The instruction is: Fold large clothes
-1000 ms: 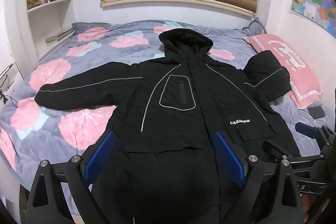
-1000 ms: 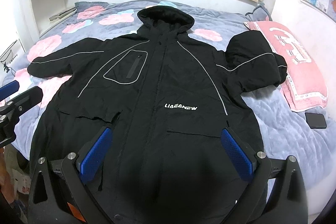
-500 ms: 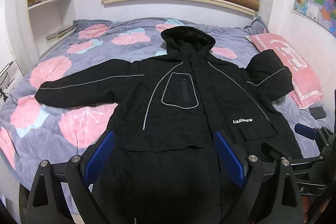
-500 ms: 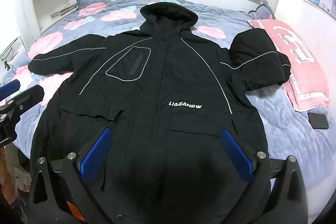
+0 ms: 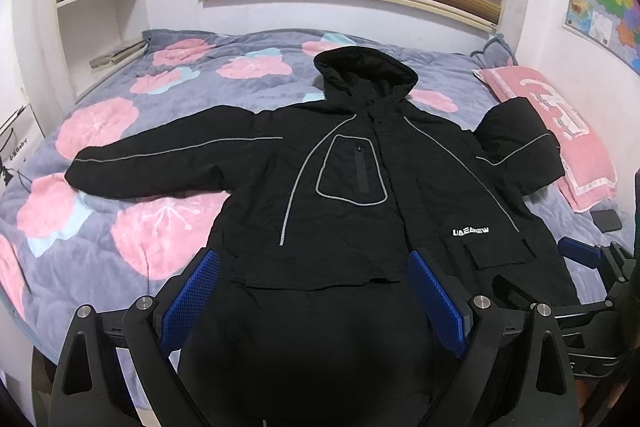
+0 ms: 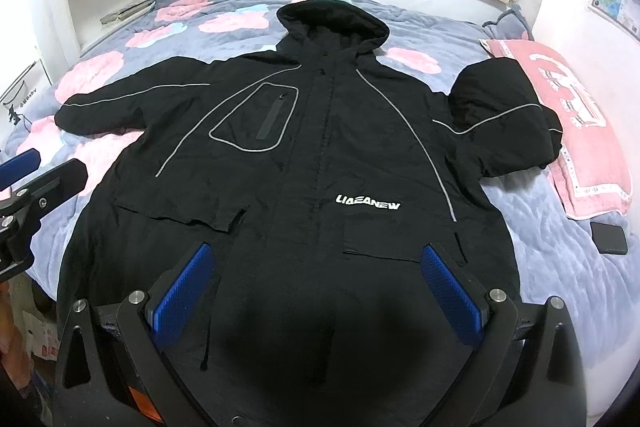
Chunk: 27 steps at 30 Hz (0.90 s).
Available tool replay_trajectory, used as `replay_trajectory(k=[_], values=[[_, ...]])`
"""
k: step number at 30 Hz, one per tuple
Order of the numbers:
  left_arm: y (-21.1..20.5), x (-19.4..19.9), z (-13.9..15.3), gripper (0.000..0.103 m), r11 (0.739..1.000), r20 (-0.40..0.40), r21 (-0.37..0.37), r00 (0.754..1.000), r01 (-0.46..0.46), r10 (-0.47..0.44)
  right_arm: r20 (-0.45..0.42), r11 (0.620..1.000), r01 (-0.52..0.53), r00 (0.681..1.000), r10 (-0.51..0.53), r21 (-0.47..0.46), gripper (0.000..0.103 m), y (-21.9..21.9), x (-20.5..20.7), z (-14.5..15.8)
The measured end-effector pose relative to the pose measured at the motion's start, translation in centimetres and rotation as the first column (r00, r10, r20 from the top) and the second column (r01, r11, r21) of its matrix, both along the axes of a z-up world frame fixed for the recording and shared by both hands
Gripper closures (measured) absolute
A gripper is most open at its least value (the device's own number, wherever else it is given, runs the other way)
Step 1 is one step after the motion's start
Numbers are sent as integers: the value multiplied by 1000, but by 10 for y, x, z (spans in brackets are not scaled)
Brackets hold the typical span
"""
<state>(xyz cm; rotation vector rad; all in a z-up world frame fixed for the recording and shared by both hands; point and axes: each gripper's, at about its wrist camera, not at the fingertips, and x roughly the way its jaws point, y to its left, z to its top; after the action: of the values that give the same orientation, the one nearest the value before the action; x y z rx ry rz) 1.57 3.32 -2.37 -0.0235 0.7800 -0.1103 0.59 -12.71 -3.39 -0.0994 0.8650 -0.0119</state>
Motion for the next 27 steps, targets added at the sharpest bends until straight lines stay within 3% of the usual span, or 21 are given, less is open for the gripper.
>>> replay_trajectory(k=[17, 24, 27], values=[[30, 10, -10, 7, 998, -4, -26, 999, -49, 48, 11, 998, -55, 998, 55, -35, 0, 32, 21, -1], [112, 36, -29, 7, 980, 12, -126, 987, -157, 160, 91, 992, -109, 991, 103, 67, 0, 46, 73, -10], [166, 52, -35, 7, 956, 27, -177, 970, -233, 242, 166, 997, -76, 984, 69, 35, 0, 46, 108, -26]])
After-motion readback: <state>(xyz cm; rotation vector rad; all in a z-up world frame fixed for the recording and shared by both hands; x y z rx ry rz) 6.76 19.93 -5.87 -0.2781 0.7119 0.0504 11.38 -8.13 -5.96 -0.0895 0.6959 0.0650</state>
